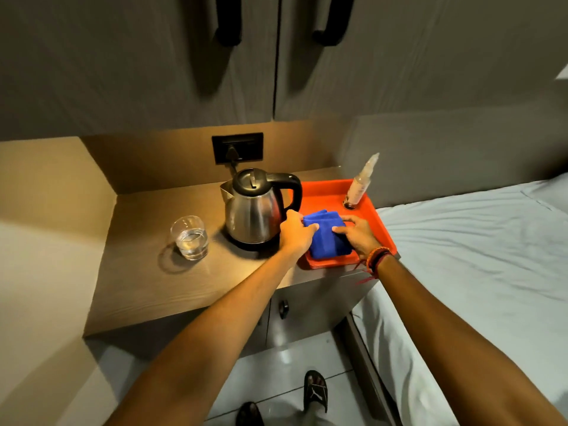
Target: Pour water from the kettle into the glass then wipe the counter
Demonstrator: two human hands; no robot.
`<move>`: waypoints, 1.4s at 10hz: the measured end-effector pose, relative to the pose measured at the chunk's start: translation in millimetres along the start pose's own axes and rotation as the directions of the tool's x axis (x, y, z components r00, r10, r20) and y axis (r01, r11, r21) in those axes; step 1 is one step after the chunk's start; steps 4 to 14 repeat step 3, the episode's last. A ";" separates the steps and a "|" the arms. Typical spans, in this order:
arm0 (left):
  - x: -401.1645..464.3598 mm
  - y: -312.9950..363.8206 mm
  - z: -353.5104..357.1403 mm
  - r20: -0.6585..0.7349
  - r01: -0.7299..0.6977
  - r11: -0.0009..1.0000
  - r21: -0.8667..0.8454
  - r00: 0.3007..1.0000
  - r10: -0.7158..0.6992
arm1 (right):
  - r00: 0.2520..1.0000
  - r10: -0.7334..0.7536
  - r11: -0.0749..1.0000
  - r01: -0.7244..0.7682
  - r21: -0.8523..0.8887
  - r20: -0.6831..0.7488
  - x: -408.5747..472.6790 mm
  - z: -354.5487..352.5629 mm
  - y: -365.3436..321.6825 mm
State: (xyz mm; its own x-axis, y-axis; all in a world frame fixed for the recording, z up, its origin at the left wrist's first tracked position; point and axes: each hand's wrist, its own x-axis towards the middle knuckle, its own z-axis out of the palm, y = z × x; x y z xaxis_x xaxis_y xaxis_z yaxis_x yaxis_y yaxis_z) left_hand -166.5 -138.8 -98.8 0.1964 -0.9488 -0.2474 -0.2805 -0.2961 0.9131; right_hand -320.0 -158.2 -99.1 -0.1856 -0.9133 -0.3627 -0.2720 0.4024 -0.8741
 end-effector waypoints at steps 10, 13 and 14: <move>11.2 -3.3 32.8 0.099 -0.284 0.617 0.734 0.943 0.316 | 0.999 -0.043 0.796 0.035 -0.605 0.002 13.8 6.1 21.5; 11.2 -3.3 32.8 0.099 -0.284 0.617 0.734 0.943 0.316 | 0.999 -0.043 0.796 0.035 -0.605 0.002 13.8 6.1 21.5; 11.2 -3.3 32.8 0.099 -0.284 0.617 0.734 0.943 0.316 | 0.999 -0.043 0.796 0.035 -0.605 0.002 13.8 6.1 21.5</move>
